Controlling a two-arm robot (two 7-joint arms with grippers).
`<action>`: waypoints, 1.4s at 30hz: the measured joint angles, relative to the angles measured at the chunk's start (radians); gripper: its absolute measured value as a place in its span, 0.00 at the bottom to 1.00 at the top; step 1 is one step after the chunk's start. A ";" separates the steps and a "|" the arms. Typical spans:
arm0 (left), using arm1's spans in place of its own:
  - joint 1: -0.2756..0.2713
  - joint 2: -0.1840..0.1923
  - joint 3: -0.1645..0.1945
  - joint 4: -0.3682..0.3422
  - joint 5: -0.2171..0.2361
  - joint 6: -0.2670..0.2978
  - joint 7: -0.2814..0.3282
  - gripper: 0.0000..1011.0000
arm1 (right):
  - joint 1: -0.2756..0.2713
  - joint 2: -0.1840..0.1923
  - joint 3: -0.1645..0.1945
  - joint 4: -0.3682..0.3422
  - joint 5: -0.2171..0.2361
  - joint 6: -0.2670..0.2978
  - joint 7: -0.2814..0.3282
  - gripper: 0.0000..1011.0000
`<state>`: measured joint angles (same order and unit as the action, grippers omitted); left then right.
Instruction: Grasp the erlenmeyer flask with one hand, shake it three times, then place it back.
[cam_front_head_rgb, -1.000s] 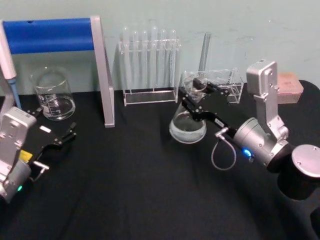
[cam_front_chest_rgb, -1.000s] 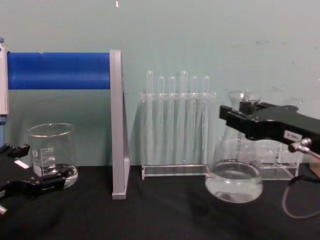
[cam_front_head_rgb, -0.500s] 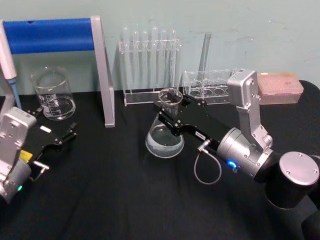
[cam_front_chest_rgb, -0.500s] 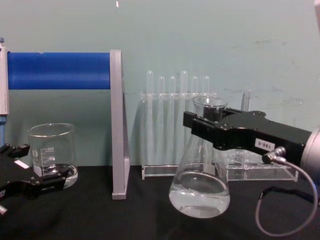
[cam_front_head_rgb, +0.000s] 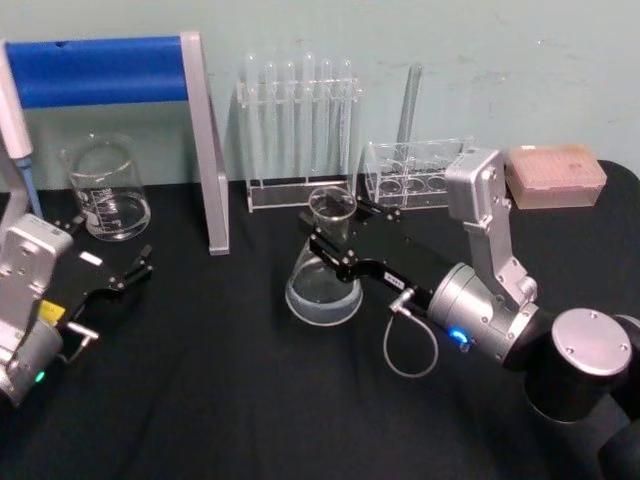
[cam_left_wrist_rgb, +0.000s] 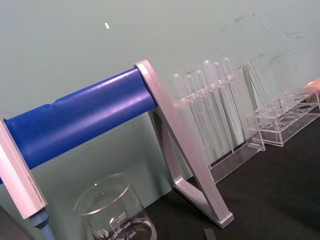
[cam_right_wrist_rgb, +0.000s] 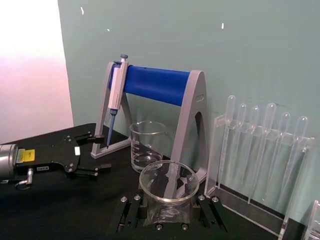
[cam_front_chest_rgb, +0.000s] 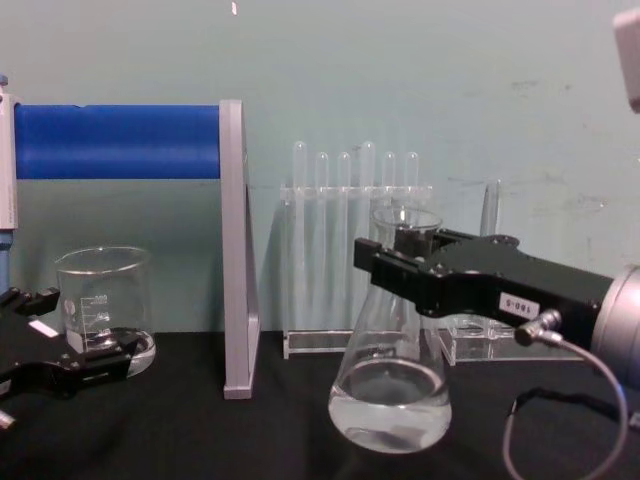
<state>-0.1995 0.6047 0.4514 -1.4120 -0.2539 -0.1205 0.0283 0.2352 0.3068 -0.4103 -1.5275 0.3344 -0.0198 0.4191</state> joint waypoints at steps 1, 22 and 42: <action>0.000 0.000 0.000 0.000 0.000 0.000 0.000 0.99 | 0.000 0.000 -0.002 0.004 -0.001 -0.003 0.001 0.44; 0.000 0.000 0.000 0.000 0.000 0.000 0.000 0.99 | 0.003 -0.016 -0.037 0.091 -0.018 -0.075 0.030 0.44; 0.000 0.000 0.000 0.000 0.000 0.000 0.000 0.99 | -0.003 -0.026 -0.048 0.131 -0.027 -0.088 0.039 0.44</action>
<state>-0.1995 0.6047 0.4514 -1.4119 -0.2539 -0.1205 0.0283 0.2321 0.2806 -0.4585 -1.3968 0.3073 -0.1082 0.4582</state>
